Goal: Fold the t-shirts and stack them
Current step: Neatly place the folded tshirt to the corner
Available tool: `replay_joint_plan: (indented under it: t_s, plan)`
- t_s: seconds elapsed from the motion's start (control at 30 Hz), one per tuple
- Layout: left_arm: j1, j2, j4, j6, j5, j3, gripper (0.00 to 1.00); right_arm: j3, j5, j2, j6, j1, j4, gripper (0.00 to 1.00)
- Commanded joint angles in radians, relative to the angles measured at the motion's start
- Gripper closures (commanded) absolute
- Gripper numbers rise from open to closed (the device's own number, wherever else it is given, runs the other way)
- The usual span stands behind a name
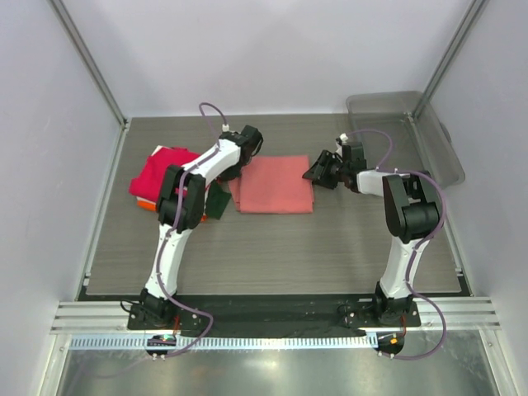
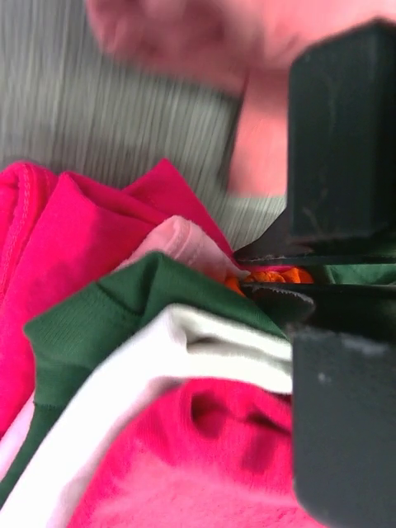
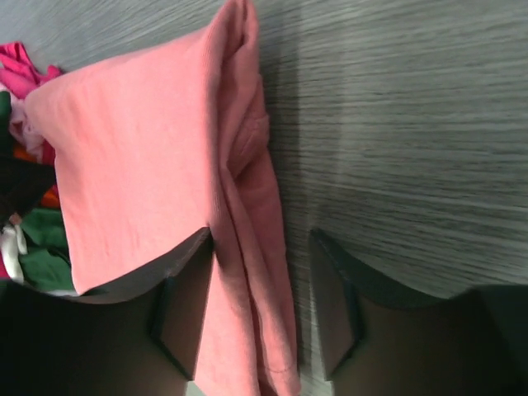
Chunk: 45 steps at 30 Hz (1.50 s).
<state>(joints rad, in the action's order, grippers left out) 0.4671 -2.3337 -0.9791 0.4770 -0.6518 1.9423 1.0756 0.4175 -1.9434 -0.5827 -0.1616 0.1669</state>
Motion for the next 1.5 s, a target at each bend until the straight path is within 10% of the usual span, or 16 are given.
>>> replay_joint_plan:
  t_s: [0.0,0.27,0.43,0.5,0.67,0.83,1.47]
  plan:
    - [-0.004,0.039,-0.006,0.067,0.077,0.061,0.95,0.03,0.066,-0.026,-0.02,0.001,0.04,0.47]
    - [-0.004,0.125,0.048,0.074,0.204,-0.006,0.45,0.027,0.073,0.01,-0.017,0.001,0.007,0.99]
    - [-0.002,0.241,0.117,0.081,0.293,-0.123,0.38,-0.028,-0.034,0.107,0.04,0.005,-0.107,0.99]
    - [-0.002,0.289,0.19,0.081,0.372,-0.164,0.34,-0.046,-0.049,0.144,0.055,0.007,-0.122,0.95]
    - [-0.001,0.298,0.263,0.091,0.434,-0.194,0.22,-0.029,-0.076,0.149,0.063,0.01,-0.138,0.47]
    - [-0.007,0.22,0.329,0.097,0.514,-0.151,0.22,0.046,-0.08,0.057,0.044,0.011,-0.145,0.3]
    - [-0.082,-0.012,0.427,0.19,0.759,-0.029,0.41,0.216,-0.118,-0.149,-0.022,-0.022,-0.122,0.45]
